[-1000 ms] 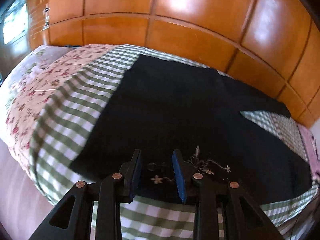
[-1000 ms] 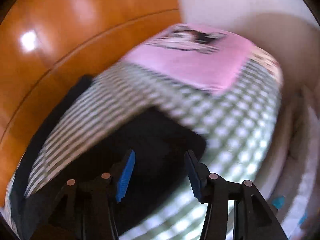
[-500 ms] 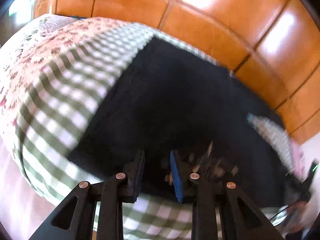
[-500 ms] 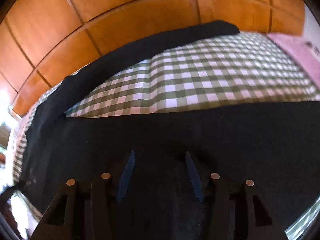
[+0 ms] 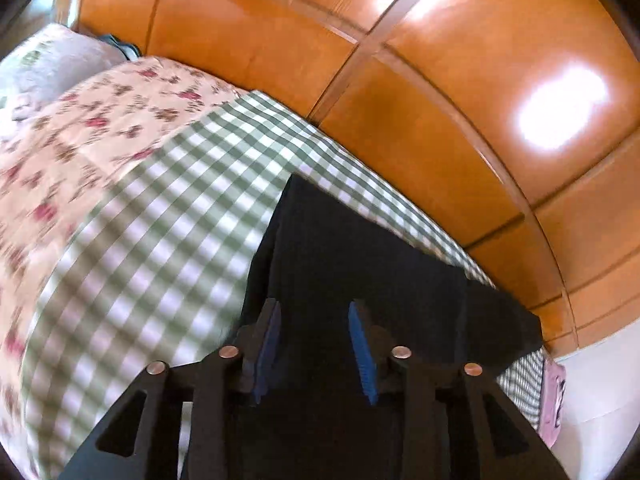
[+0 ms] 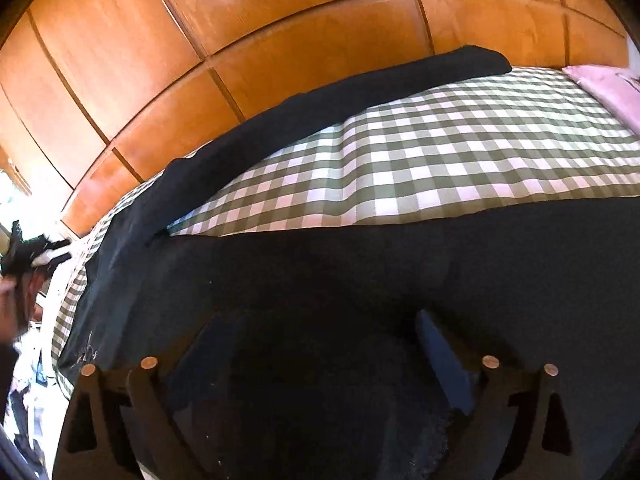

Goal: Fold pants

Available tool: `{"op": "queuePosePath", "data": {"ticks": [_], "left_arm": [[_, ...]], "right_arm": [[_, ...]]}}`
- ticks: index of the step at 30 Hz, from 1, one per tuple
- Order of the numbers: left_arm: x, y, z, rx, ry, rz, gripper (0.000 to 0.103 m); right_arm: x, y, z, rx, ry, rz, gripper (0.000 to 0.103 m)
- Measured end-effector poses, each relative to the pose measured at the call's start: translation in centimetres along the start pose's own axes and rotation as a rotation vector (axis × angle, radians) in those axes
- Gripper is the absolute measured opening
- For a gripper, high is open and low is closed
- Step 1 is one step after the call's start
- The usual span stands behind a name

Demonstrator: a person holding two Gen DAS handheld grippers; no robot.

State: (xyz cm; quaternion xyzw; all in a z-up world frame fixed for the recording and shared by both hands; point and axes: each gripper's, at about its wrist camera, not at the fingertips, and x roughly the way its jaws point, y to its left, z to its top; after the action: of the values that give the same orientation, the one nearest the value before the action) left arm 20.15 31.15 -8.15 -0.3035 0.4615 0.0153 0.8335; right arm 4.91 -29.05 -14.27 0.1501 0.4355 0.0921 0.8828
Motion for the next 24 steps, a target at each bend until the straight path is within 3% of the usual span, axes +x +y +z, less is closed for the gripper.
{"op": "queuePosePath", "data": {"ticks": [2,4,11,16,17,19,21,24], "left_arm": [[2.5,0.2,2.3,-0.018,0.046,0.024,0.052],[4.9,0.9,4.5,-0.028,0.084,0.056,0.059],[10.2,1.5,8.5,-0.046,0.109,0.087,0.059],[12.5,0.1,9.0,0.021,0.122,0.181,0.059],[12.6,-0.4,8.9,0.051,0.119,0.183,0.048],[12.4,-1.8,8.3,0.132,0.125,0.184,0.016],[11.3,-3.2,7.3,0.208,0.081,0.185,0.009],[7.7,-5.3,5.4,0.271,0.007,0.093,0.006]], "right_arm": [[0.2,0.4,-0.1,-0.033,0.006,-0.024,0.101],[0.5,0.9,-0.3,-0.056,0.012,-0.052,0.101],[0.8,0.7,-0.1,-0.044,0.011,-0.070,0.103],[1.1,1.0,0.0,-0.050,0.011,-0.094,0.103],[1.1,1.0,0.0,-0.050,0.010,-0.094,0.103],[1.1,1.1,0.1,-0.055,0.012,-0.100,0.103],[1.2,1.1,0.0,-0.062,0.013,-0.105,0.103],[1.2,1.3,-0.1,-0.074,0.013,-0.114,0.103]]}}
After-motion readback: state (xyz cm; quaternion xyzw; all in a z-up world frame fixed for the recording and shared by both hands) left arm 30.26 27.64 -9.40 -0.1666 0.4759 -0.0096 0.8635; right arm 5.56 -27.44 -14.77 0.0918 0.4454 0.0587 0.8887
